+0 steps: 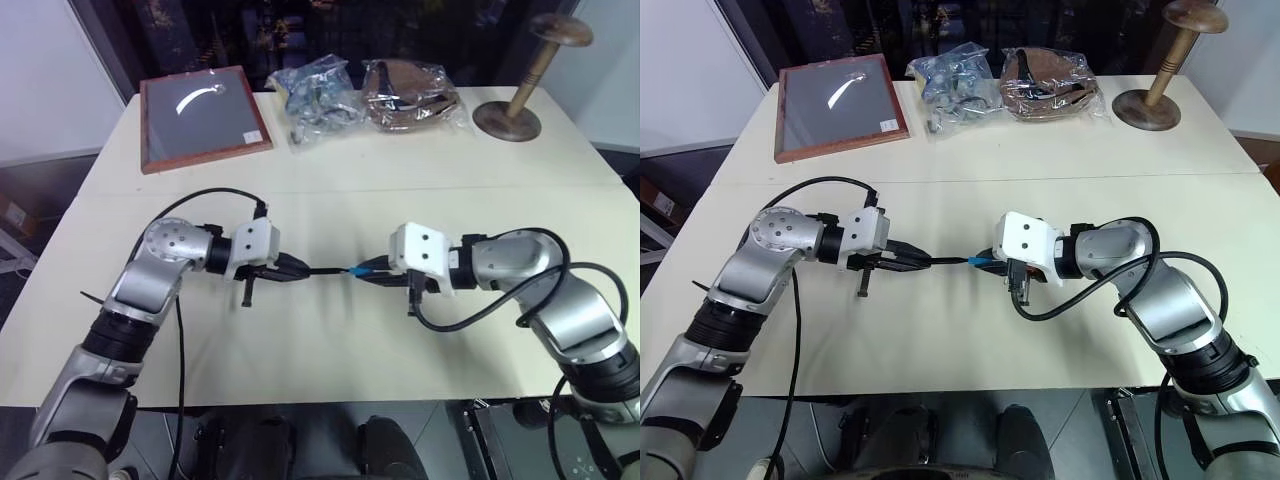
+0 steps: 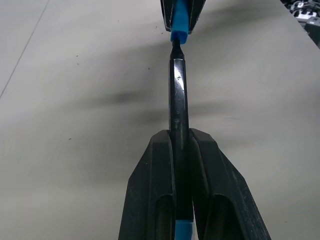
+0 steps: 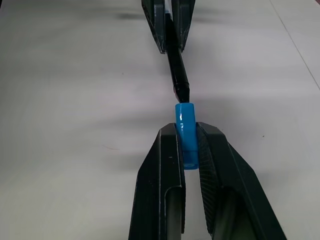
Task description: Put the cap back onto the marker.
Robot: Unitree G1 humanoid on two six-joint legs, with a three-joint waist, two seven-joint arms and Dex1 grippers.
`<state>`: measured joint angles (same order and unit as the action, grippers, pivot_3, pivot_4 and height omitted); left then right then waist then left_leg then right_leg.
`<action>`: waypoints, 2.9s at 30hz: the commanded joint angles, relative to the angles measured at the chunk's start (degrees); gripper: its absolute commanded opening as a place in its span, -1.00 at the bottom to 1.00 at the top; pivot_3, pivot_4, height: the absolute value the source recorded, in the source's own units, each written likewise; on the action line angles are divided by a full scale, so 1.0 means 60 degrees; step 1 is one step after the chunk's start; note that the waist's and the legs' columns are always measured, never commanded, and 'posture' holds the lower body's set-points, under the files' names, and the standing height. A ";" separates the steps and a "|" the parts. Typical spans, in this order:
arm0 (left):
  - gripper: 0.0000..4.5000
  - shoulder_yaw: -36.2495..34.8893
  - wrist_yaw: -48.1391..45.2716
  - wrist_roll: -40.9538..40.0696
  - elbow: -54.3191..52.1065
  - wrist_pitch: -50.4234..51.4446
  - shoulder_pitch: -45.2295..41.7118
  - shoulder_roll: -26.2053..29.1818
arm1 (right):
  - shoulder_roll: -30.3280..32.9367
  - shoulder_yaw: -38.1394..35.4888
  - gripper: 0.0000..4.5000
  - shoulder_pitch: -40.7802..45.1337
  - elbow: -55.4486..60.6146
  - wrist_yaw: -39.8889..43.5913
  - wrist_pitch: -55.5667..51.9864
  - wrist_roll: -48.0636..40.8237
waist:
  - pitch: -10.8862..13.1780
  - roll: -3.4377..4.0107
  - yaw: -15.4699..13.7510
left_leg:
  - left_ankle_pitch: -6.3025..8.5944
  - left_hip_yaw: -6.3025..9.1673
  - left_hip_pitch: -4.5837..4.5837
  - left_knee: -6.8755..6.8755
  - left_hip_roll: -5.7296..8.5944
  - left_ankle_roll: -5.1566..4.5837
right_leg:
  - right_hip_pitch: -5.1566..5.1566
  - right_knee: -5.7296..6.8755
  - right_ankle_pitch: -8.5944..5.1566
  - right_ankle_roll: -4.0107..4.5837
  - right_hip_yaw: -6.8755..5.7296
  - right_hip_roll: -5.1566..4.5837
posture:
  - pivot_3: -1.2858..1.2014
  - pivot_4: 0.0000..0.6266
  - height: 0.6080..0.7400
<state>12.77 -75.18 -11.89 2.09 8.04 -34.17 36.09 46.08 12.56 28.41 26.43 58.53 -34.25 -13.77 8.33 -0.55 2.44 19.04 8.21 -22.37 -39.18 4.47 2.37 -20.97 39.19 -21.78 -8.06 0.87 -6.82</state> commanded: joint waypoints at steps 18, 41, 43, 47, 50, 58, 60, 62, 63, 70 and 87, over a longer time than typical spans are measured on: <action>-1.00 0.0094 -0.0374 -0.0014 -0.0346 -0.0127 -0.0406 -0.0021 | -0.0532 0.0520 -1.00 0.0600 -0.0099 0.0005 0.0497 0.0437 | 0.0000 0.0000 -0.0002 | 0.0000 0.0001 0.0000 0.0000 0.0000 0.0000 | 0.0000 0.0001 0.0000 0.0000 -0.0001 0.0000 | 0.03 -0.52 1.00; -1.00 0.0043 -0.0128 0.0195 -0.0164 -0.0564 -0.0709 -0.0638 | -0.1311 0.1000 -1.00 0.0993 0.0019 0.0034 0.0057 0.0500 | 0.0000 0.0000 0.0008 | 0.0000 0.0004 0.0000 0.0000 0.0000 0.0000 | -0.0002 0.0002 0.0000 0.0000 -0.0003 0.0000 | 0.03 -0.52 1.00; -1.00 0.0007 -0.0136 0.0132 -0.0237 -0.0378 -0.0730 -0.0702 | -0.1406 0.1016 -1.00 0.1057 0.0017 0.0013 0.0015 0.0521 | 0.0000 0.0000 0.0009 | 0.0000 0.0003 0.0000 0.0000 0.0000 0.0000 | -0.0003 0.0003 0.0000 0.0000 -0.0002 0.0000 | 0.03 -0.52 1.00; -1.00 -0.0035 -0.0166 0.0145 -0.0309 -0.0223 -0.0750 -0.0756 | -0.1535 0.1020 -1.00 0.1089 0.0065 0.0030 -0.0040 0.0591 | 0.0000 0.0000 0.0008 | 0.0000 0.0004 0.0000 -0.0001 0.0001 0.0000 | -0.0002 0.0004 0.0000 0.0000 -0.0002 0.0000 | 0.03 -0.52 1.00; -1.00 -0.0021 -0.0236 0.0217 -0.0265 -0.0309 -0.0744 -0.0725 | -0.1549 0.1024 -1.00 0.1054 0.0034 0.0069 -0.0008 0.0661 | 0.0000 0.0000 0.0008 | 0.0000 0.0004 0.0000 -0.0001 0.0001 0.0000 | -0.0002 0.0004 0.0000 0.0000 -0.0002 0.0000 | 0.03 -0.52 1.00; -1.00 -0.0024 -0.0353 0.0281 -0.0373 -0.0413 -0.0532 -0.0530 | -0.1230 0.0886 -1.00 0.0957 -0.0352 0.0337 0.0383 0.0921 | 0.0000 0.0000 0.0008 | 0.0000 0.0004 0.0000 -0.0001 0.0000 0.0000 | -0.0002 0.0005 0.0000 0.0000 -0.0002 0.0000 | 0.03 -0.52 1.00; -1.00 -0.0033 -0.0351 0.0276 -0.0429 -0.0376 -0.0491 -0.0492 | -0.1160 0.0849 -1.00 0.0928 -0.0434 0.0411 0.0458 0.0940 | 0.0000 0.0000 0.0008 | 0.0000 0.0003 0.0000 -0.0001 0.0000 0.0000 | -0.0002 0.0005 0.0000 0.0000 -0.0002 0.0000 | 0.03 -0.52 1.00; -1.00 -0.0079 -0.0335 0.0273 -0.0558 -0.0302 -0.0372 -0.0374 | -0.1027 0.0797 -1.00 0.0875 -0.0584 0.0488 0.0656 0.1021 | 0.0000 0.0000 0.0012 | 0.0000 0.0003 0.0000 -0.0001 0.0000 0.0000 | -0.0002 0.0005 0.0000 0.0000 -0.0002 0.0000 | 0.03 -0.52 1.00; -1.00 -0.0090 -0.0326 0.0269 -0.0598 -0.0280 -0.0338 -0.0338 | -0.0991 0.0786 -1.00 0.0862 -0.0627 0.0505 0.0721 0.1043 | 0.0000 0.0000 0.0012 | 0.0000 0.0003 0.0000 -0.0001 0.0000 0.0000 | -0.0002 0.0005 0.0000 0.0000 -0.0002 0.0000 | 0.03 -0.52 1.00; -1.00 -0.0854 0.0024 0.0022 -0.1693 0.0422 0.1106 0.0863 | -0.0174 0.0320 0.49 0.0712 -0.1064 0.0813 0.1253 0.1094 | 0.0001 0.0001 0.0034 | 0.0000 0.0001 0.0000 0.0006 -0.0004 0.0000 | -0.0012 0.0003 0.0000 0.0000 0.0002 0.0001 | 0.03 -0.52 1.00; -1.00 -0.3139 0.6442 -0.0778 -0.5538 0.7288 0.3133 -0.0908 | -0.1091 -0.1599 0.98 -0.0513 0.0850 -0.1821 -0.1987 -0.0302 | -0.0002 -0.0004 -0.0021 | 0.0000 -0.0002 -0.0001 -0.0003 -0.0003 0.0000 | 0.0003 0.0003 0.0000 0.0000 0.0006 -0.0002 | 0.03 -0.52 1.00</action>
<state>-3.37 -41.00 -15.85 -27.99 47.12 -15.49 31.04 40.15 4.87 25.34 28.39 50.47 -43.94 -14.61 8.32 -0.57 2.32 19.04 8.20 -22.37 -39.19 4.45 2.37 -20.97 39.25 -21.78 -8.06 0.91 -6.83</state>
